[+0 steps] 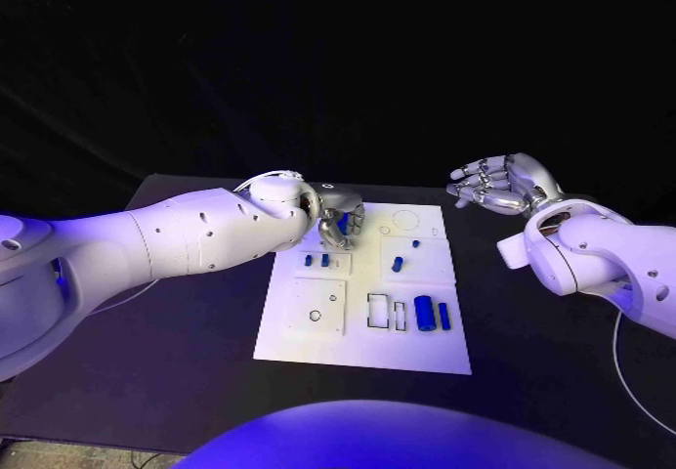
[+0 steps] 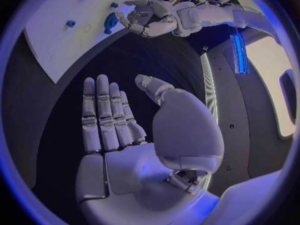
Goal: Assemble the parts on the task board
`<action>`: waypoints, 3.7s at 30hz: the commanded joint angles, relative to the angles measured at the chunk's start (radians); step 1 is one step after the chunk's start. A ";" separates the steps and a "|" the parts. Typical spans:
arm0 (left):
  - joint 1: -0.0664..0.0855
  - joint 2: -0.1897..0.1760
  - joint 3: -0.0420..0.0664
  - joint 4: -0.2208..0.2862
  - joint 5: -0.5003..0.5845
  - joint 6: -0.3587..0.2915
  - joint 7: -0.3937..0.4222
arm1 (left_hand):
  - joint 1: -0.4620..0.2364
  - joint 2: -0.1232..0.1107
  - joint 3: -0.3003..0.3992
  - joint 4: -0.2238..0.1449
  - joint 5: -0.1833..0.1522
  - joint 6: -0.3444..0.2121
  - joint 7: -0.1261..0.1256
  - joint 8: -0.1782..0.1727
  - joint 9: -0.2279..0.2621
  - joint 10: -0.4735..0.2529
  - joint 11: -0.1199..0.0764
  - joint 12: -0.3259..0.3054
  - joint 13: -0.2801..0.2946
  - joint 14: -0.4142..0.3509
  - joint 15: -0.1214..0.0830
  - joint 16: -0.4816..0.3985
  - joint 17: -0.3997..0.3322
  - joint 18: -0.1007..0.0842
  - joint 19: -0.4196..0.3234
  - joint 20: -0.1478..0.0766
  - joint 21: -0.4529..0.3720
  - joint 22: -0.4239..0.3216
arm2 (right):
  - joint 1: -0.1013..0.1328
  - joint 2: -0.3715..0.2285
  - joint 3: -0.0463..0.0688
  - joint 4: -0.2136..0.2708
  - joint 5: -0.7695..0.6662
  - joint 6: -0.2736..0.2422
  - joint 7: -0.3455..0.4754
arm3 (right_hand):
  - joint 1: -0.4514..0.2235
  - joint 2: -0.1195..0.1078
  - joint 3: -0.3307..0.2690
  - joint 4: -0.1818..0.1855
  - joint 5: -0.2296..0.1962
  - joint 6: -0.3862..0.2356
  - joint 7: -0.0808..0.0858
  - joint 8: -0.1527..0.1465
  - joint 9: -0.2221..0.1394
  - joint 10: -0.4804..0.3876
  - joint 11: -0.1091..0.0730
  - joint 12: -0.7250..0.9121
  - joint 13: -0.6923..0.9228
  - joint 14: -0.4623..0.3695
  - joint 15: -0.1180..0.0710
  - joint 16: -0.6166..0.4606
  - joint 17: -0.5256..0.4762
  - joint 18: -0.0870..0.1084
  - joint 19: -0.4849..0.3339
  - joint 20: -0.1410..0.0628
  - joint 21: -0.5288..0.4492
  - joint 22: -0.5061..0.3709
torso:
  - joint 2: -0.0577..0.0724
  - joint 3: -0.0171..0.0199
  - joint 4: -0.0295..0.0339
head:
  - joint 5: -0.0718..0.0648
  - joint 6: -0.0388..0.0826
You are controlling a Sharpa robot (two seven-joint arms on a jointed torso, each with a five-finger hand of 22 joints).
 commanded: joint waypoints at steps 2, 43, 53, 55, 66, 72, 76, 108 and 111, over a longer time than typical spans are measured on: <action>-0.004 0.007 0.000 -0.004 -0.028 0.062 -0.010 | -0.006 0.001 0.004 -0.009 0.014 0.013 0.003 -0.014 -0.005 0.014 0.001 -0.020 -0.014 0.007 0.001 0.007 -0.003 0.009 0.011 0.000 0.007 0.005 | 0.000 0.000 0.000 0.001 -0.012 0.007 0.006 | -0.002 0.008 0.000 -0.004 0.004 -0.006 0.001 0.004 -0.002 0.004 0.000 -0.006 -0.001 0.004 0.000 -0.007 0.001 0.012 0.002 0.004 -0.005 -0.001 | -0.001 -0.0004 0.0003 | 0.001 0.000; -0.025 0.042 0.002 -0.055 -0.018 0.065 -0.038 | 0.036 0.083 0.109 -0.088 -0.032 0.099 0.006 -0.056 -0.019 0.118 -0.004 -0.090 -0.088 0.052 -0.003 0.062 0.037 -0.006 0.061 -0.004 0.153 0.049 | 0.000 0.003 0.000 -0.001 -0.013 0.009 0.006 | -0.002 0.010 0.001 -0.005 0.004 -0.006 0.001 0.004 -0.002 0.005 0.000 -0.006 -0.002 0.005 0.000 -0.009 0.002 0.012 0.003 0.004 -0.006 -0.003 | -0.001 0.0002 -0.0005 | -0.005 0.000; -0.030 0.059 0.002 -0.076 -0.009 0.056 -0.037 | 0.022 0.083 0.108 -0.089 -0.045 0.108 0.003 -0.061 -0.018 0.130 -0.007 -0.105 -0.096 0.064 -0.005 0.068 0.044 -0.009 0.069 -0.007 0.178 0.051 | 0.000 0.001 0.000 0.001 -0.013 0.009 0.005 | -0.002 0.011 0.001 -0.005 0.004 -0.006 0.001 0.004 -0.002 0.005 0.000 -0.006 -0.002 0.005 0.000 -0.009 0.002 0.012 0.003 0.004 -0.006 -0.004 | 0.000 0.0005 -0.0007 | -0.008 0.000; -0.031 0.061 0.001 -0.080 -0.008 0.055 -0.037 | 0.021 0.083 0.108 -0.089 -0.046 0.107 0.003 -0.061 -0.018 0.130 -0.006 -0.106 -0.096 0.065 -0.005 0.069 0.046 -0.009 0.070 -0.007 0.179 0.051 | 0.000 0.001 0.000 0.002 -0.013 0.009 0.005 | -0.002 0.011 0.001 -0.005 0.004 -0.006 0.001 0.004 -0.002 0.005 0.000 -0.006 -0.002 0.005 0.000 -0.009 0.002 0.012 0.003 0.004 -0.006 -0.004 | 0.000 0.0005 -0.0003 | -0.009 0.000; -0.038 0.066 0.001 -0.092 -0.008 0.031 -0.030 | 0.019 0.092 0.112 -0.102 -0.040 0.137 -0.005 -0.059 -0.011 0.178 -0.015 -0.128 -0.105 0.096 -0.013 0.088 0.084 -0.018 0.099 -0.013 0.247 0.063 | 0.000 0.000 0.000 0.003 -0.013 0.008 0.005 | -0.002 0.011 0.001 -0.005 0.004 -0.006 0.001 0.004 -0.002 0.005 0.000 -0.006 -0.002 0.005 0.000 -0.009 0.002 0.012 0.003 0.004 -0.006 -0.004 | -0.001 0.0004 0.0007 | -0.012 0.000; -0.039 0.053 0.002 -0.077 -0.004 -0.013 -0.017 | 0.019 0.094 0.113 -0.110 -0.028 0.151 -0.007 -0.060 -0.007 0.203 -0.020 -0.145 -0.108 0.110 -0.017 0.093 0.097 -0.023 0.114 -0.018 0.284 0.070 | 0.000 0.000 0.000 0.003 -0.013 0.008 0.005 | -0.002 0.011 0.001 -0.005 0.004 -0.006 0.001 0.004 -0.002 0.005 0.000 -0.006 -0.002 0.005 0.000 -0.009 0.002 0.012 0.003 0.004 -0.006 -0.004 | -0.002 -0.0003 0.0009 | -0.011 0.000; -0.039 0.032 0.009 -0.049 0.020 -0.040 -0.010 | 0.018 0.093 0.113 -0.112 -0.026 0.153 -0.006 -0.061 -0.007 0.209 -0.020 -0.151 -0.110 0.112 -0.018 0.094 0.098 -0.024 0.118 -0.019 0.290 0.071 | 0.000 0.001 0.000 0.002 -0.014 0.008 0.005 | -0.002 0.011 0.001 -0.005 0.004 -0.006 0.001 0.004 -0.002 0.005 0.000 -0.006 -0.002 0.005 0.000 -0.009 0.002 0.012 0.003 0.004 -0.006 -0.004 | -0.002 -0.0001 0.0015 | -0.010 0.000; -0.036 -0.121 0.055 0.072 0.087 0.004 -0.043 | 0.007 0.082 0.107 -0.116 -0.022 0.159 -0.009 -0.065 -0.005 0.225 -0.022 -0.172 -0.114 0.117 -0.020 0.092 0.093 -0.024 0.120 -0.021 0.295 0.070 | -0.001 -0.002 0.000 -0.003 -0.014 0.008 0.004 | -0.002 0.012 0.002 -0.006 0.003 -0.005 0.001 0.005 -0.001 0.007 -0.001 -0.007 -0.003 0.007 0.000 -0.011 0.004 0.012 0.004 0.004 -0.006 -0.006 | -0.001 0.0001 0.0001 | 0.001 0.000; -0.036 -0.122 0.055 0.064 0.076 0.013 -0.047 | 0.007 0.082 0.107 -0.116 -0.022 0.159 -0.009 -0.065 -0.005 0.225 -0.022 -0.173 -0.114 0.116 -0.020 0.092 0.092 -0.024 0.119 -0.021 0.294 0.069 | -0.001 -0.002 0.000 -0.003 -0.014 0.008 0.004 | -0.002 0.012 0.002 -0.006 0.003 -0.005 0.001 0.005 -0.001 0.007 -0.001 -0.007 -0.003 0.007 0.000 -0.011 0.004 0.012 0.004 0.004 -0.006 -0.006 | -0.001 -0.0002 0.0003 | 0.001 0.000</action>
